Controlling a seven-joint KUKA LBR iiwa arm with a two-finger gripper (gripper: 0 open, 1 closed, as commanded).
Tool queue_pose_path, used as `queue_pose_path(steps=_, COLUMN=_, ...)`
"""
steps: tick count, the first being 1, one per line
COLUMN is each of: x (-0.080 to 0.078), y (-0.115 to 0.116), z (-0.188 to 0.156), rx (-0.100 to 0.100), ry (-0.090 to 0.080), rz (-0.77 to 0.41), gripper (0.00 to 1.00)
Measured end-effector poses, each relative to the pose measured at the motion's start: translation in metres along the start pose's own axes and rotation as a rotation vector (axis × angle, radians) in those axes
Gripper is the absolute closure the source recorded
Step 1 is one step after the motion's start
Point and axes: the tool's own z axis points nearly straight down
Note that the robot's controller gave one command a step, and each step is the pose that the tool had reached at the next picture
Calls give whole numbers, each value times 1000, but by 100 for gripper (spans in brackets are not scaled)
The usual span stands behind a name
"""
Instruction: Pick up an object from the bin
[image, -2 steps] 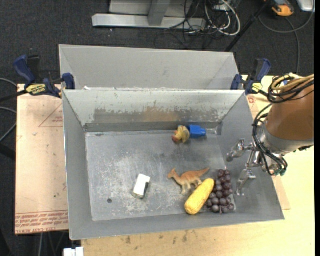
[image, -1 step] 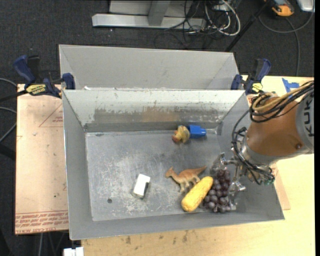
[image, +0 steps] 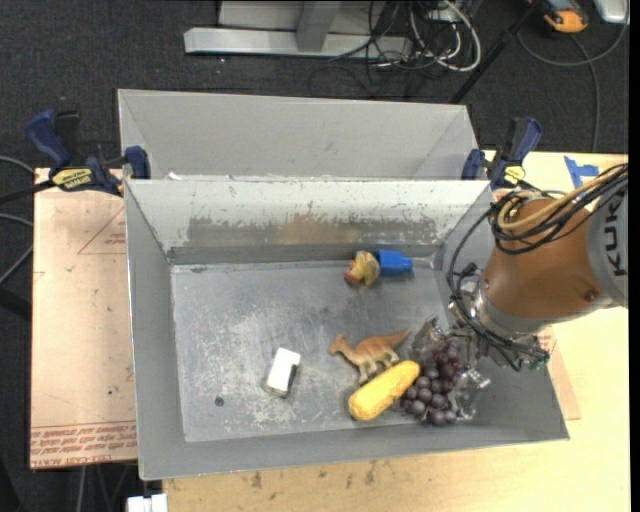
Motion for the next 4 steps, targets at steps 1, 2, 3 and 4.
queue_pose_path(steps=1, x=-21, y=-5, z=-8, rx=8, ry=-8, rz=-87, gripper=0)
queue_pose_path(steps=2, x=-4, y=-24, z=15, rx=5, ry=-4, rz=-291, gripper=0)
queue_pose_path(steps=3, x=-13, y=-42, z=22, rx=-8, ry=-18, rz=-526, gripper=100)
queue_pose_path(steps=4, x=-13, y=-42, z=22, rx=-8, ry=-18, rz=-526, gripper=100)
